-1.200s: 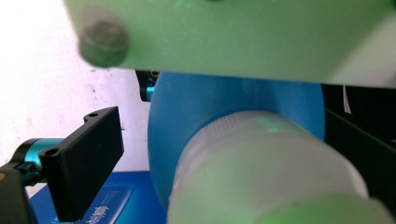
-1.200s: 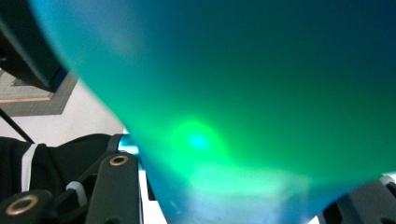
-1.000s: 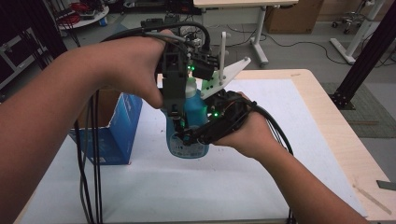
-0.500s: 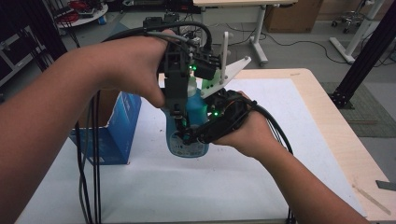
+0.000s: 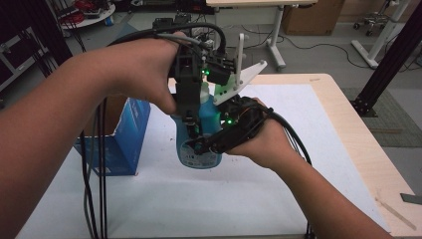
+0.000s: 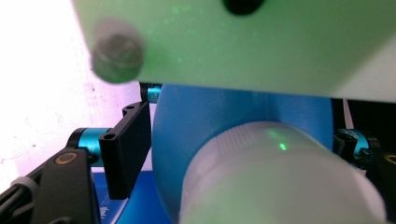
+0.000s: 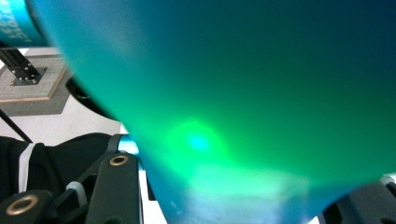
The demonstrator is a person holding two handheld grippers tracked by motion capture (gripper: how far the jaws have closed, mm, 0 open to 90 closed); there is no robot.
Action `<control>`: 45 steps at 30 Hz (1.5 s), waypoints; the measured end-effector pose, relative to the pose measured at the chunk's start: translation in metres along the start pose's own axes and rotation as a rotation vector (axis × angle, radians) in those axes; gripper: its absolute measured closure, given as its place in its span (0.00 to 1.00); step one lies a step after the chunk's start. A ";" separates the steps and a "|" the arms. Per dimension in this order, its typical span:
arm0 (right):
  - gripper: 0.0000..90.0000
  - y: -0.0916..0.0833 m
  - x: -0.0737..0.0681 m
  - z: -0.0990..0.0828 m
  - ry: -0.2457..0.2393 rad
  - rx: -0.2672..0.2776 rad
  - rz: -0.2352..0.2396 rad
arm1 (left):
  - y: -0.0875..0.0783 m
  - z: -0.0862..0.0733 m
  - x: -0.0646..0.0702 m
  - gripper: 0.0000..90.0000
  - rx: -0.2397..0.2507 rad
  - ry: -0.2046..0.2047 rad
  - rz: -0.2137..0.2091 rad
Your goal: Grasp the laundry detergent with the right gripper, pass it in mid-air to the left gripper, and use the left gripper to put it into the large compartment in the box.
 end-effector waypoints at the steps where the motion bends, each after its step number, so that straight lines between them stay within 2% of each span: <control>1: 0.51 0.000 0.000 0.000 0.003 0.000 0.002 | 0.000 0.000 0.000 0.29 0.003 -0.004 -0.001; 9: 0.51 0.001 0.001 -0.001 0.006 0.000 -0.001 | 0.000 0.000 0.000 0.35 0.009 -0.013 -0.001; 12: 0.51 0.001 0.002 0.000 0.008 0.003 0.000 | 0.000 0.001 0.000 0.41 0.007 -0.008 -0.011; 20: 0.51 0.002 0.001 -0.001 0.016 -0.001 0.000 | 0.001 0.001 0.001 0.42 -0.005 0.003 -0.002; 23: 0.51 0.003 0.001 -0.001 0.010 0.005 0.003 | 0.000 0.001 0.003 0.43 0.006 0.004 0.011; 27: 0.49 0.001 0.000 0.001 0.015 0.015 0.008 | -0.003 0.000 0.003 0.43 0.020 -0.011 0.001; 30: 0.43 -0.004 0.000 0.001 0.031 0.040 0.029 | -0.006 -0.002 0.003 0.43 0.026 -0.017 -0.005; 33: 0.32 -0.011 0.000 -0.001 0.028 0.023 0.019 | -0.009 -0.006 0.003 0.43 0.035 -0.031 0.001; 41: 0.14 -0.034 0.006 -0.007 0.031 -0.011 -0.051 | -0.017 -0.015 0.002 0.42 0.022 -0.060 0.013; 45: 0.14 -0.043 0.009 -0.008 0.022 -0.032 -0.082 | -0.026 -0.023 0.002 0.42 0.024 -0.092 0.025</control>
Point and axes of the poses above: each handheld gripper's, and its own axes: y roughly forward along the jaws, z roughly out of its top, x roughly to its right, the point moved 4 cm from there along y, roughly forward along the jaws, and after that the axes turned 15 degrees about x, right-handed, at the moved point
